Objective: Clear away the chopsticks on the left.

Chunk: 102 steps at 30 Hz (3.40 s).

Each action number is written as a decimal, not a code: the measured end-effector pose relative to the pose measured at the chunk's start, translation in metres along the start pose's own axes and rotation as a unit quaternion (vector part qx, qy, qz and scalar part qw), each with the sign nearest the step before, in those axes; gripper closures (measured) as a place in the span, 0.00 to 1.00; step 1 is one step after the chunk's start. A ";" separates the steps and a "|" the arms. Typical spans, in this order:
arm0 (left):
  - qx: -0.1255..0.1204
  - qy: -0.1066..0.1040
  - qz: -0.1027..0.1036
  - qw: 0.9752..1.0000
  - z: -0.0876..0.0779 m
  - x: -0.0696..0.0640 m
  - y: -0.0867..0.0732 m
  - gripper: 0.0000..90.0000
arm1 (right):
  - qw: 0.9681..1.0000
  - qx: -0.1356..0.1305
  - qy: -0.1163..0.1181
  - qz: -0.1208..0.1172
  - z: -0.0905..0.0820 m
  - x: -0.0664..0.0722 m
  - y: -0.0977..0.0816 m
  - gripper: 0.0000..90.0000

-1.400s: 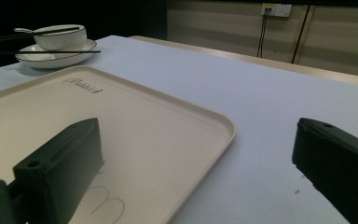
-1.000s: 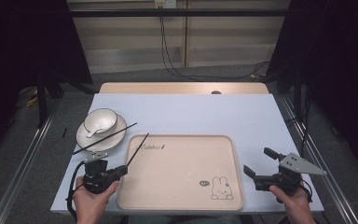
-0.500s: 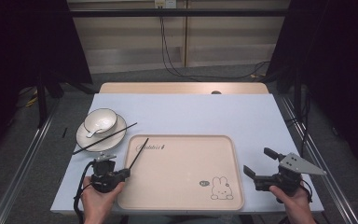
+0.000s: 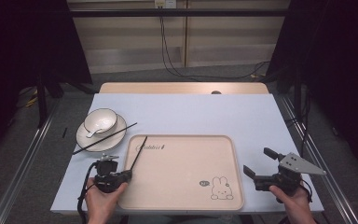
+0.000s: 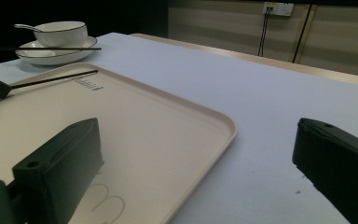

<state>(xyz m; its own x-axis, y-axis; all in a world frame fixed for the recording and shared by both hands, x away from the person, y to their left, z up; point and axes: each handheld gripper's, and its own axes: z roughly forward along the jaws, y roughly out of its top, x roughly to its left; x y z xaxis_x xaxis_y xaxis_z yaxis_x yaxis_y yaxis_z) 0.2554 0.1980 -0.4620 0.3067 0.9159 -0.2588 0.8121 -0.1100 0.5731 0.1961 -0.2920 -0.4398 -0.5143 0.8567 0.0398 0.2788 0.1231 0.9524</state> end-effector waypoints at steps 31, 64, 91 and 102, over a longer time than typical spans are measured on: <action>-0.102 -0.087 0.130 0.982 -0.035 0.025 -0.002 0.18 | 1.000 -0.007 0.007 0.001 -0.001 -0.001 0.000 0.01; -0.147 -0.092 0.223 0.959 -0.068 0.125 0.038 0.03 | 1.000 -0.004 0.003 0.006 -0.001 -0.001 0.000 0.01; -0.078 -0.066 0.255 0.962 -0.022 0.157 0.068 0.29 | 1.000 -0.004 0.002 0.005 0.000 -0.001 0.000 0.02; -0.065 -0.051 0.256 0.963 -0.014 0.164 0.076 0.66 | 1.000 -0.003 0.004 0.004 -0.001 -0.001 0.000 0.02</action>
<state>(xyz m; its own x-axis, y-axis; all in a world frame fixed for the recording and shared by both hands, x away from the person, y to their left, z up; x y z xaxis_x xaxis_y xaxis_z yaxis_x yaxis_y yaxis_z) 0.3601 0.3454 -0.4500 0.7032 0.7109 0.0123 0.4747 -0.4823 0.7362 0.1961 -0.2935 -0.4398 -0.5188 0.8535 0.0493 0.2784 0.1141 0.9537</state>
